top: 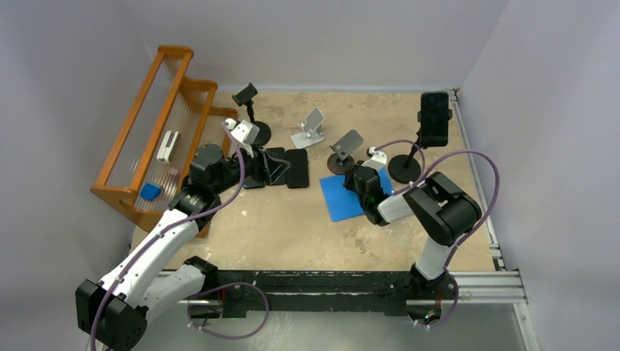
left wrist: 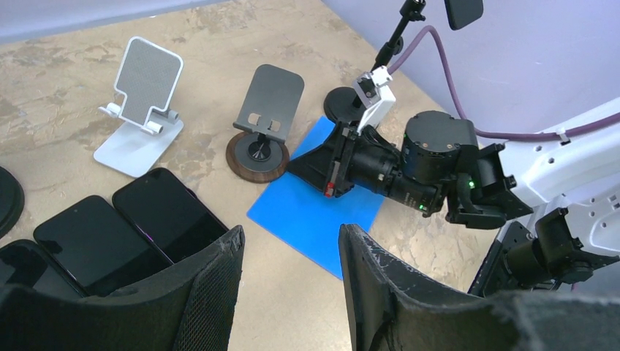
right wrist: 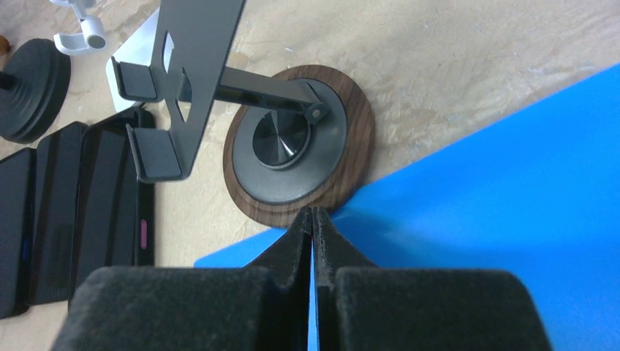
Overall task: Remove the phone from the phone stand
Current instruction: Move the phone stand to the center of the board.
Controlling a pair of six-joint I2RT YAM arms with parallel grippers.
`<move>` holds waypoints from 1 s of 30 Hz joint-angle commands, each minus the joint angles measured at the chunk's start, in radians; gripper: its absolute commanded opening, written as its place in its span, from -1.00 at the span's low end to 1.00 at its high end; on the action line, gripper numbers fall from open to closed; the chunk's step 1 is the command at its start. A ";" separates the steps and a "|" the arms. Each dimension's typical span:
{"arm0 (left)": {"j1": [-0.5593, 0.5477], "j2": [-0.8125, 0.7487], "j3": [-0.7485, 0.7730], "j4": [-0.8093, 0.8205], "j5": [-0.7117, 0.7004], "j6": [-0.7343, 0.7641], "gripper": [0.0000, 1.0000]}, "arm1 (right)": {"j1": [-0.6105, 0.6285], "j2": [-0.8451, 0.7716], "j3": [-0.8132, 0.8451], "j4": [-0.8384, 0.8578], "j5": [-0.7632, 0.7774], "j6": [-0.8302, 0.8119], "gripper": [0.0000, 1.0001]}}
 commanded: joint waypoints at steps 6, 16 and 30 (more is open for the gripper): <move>-0.010 -0.018 0.034 0.034 0.011 -0.002 -0.03 | 0.003 0.087 0.125 0.019 0.054 0.014 -1.00; -0.011 -0.013 0.035 0.033 0.011 -0.002 -0.02 | 0.004 0.134 0.179 0.000 0.046 0.011 -1.00; -0.014 -0.013 0.037 0.027 0.001 0.003 -0.03 | 0.002 0.098 0.198 0.010 0.068 -0.023 -1.00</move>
